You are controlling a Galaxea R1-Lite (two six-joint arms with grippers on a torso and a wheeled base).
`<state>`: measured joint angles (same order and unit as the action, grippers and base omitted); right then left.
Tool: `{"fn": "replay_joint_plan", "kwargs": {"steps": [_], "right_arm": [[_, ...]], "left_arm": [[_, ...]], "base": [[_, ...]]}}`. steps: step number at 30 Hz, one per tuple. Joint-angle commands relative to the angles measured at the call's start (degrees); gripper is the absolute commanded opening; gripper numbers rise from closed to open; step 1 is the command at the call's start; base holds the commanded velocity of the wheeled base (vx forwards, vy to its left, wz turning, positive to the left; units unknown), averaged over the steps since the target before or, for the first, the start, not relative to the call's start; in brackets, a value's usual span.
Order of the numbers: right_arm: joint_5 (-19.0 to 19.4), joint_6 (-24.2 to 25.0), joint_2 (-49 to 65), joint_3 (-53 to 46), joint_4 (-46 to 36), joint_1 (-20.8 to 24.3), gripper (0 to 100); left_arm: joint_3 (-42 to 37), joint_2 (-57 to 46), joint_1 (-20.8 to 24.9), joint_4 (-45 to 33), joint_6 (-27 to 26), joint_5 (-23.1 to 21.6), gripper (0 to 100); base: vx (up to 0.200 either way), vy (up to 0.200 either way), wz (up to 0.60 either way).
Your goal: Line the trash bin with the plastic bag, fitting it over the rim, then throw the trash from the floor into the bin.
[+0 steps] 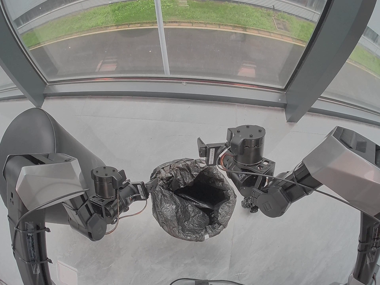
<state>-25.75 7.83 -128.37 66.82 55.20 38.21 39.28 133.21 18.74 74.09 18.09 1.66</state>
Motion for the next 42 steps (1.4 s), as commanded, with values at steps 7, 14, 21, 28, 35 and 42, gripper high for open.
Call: {"fn": "replay_joint_plan", "kwargs": {"steps": [7,14,21,28,35,42], "right_arm": [[0.0,-0.1,-0.8,-0.3,1.4,-0.1,100],[0.0,-0.1,-0.9,-0.3,1.5,-0.1,100],[0.0,-0.1,-1.0,-0.3,1.5,-0.1,100],[0.0,-0.1,-0.8,-0.2,1.5,-0.1,100],[0.0,-0.1,-0.5,-0.3,1.5,-0.1,100],[0.0,-0.1,0.0,-0.3,1.6,0.0,100]], "left_arm": [[-0.1,3.3,0.7,2.1,4.0,-0.6,100],[0.4,5.5,0.7,2.2,5.0,-0.6,100],[0.4,5.7,0.9,2.3,5.0,-0.6,100],[0.3,6.8,0.9,2.5,5.6,-0.5,100],[-3.0,2.6,0.8,5.8,6.1,0.1,100],[-14.1,-8.0,1.7,6.2,6.3,2.5,100]], "base": [[0.0,0.0,0.0],[0.0,0.0,0.0],[0.0,0.0,0.0],[0.0,0.0,0.0],[0.0,0.0,0.0],[0.0,0.0,0.0]]}}
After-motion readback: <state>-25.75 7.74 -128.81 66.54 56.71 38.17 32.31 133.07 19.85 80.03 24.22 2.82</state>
